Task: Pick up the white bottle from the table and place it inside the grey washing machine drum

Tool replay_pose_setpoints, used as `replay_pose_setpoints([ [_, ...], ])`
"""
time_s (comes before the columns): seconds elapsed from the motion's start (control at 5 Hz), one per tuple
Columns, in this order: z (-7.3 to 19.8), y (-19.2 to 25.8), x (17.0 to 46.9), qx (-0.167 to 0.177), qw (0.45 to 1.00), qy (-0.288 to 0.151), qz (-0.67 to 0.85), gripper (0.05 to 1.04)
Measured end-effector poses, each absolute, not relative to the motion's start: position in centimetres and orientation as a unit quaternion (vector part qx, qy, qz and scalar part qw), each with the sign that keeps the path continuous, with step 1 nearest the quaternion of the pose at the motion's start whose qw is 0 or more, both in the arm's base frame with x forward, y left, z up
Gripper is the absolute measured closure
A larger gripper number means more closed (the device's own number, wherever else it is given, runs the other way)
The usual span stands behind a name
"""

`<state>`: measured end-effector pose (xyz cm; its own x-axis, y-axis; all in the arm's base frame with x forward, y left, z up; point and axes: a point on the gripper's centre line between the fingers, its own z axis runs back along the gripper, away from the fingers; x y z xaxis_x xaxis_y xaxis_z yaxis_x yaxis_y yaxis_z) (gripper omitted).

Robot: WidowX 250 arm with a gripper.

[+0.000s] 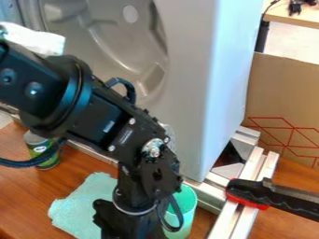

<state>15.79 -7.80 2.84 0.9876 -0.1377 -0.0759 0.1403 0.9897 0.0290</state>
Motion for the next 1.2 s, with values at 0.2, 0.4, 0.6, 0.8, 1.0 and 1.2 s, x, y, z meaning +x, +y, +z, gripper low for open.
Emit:
replay_pose_setpoints([
  [0.2, 6.2, -6.2, 16.9, 0.012, 0.999, 0.023, -0.033, 0.515],
  [0.4, 10.8, -2.0, 18.4, 0.002, 1.0, -0.016, 0.025, 0.515],
  [0.6, 14.7, 2.4, 20.5, -0.01, 0.997, -0.051, 0.065, 0.515],
  [0.8, 15.9, 5.3, 23.1, -0.004, 0.995, -0.071, 0.076, 0.515],
  [1.0, 16.9, 7.5, 25.8, -0.009, 0.993, -0.098, 0.071, 0.515],
  [1.2, 17.3, 9.0, 28.3, -0.006, 0.991, -0.114, 0.063, 0.515],
])
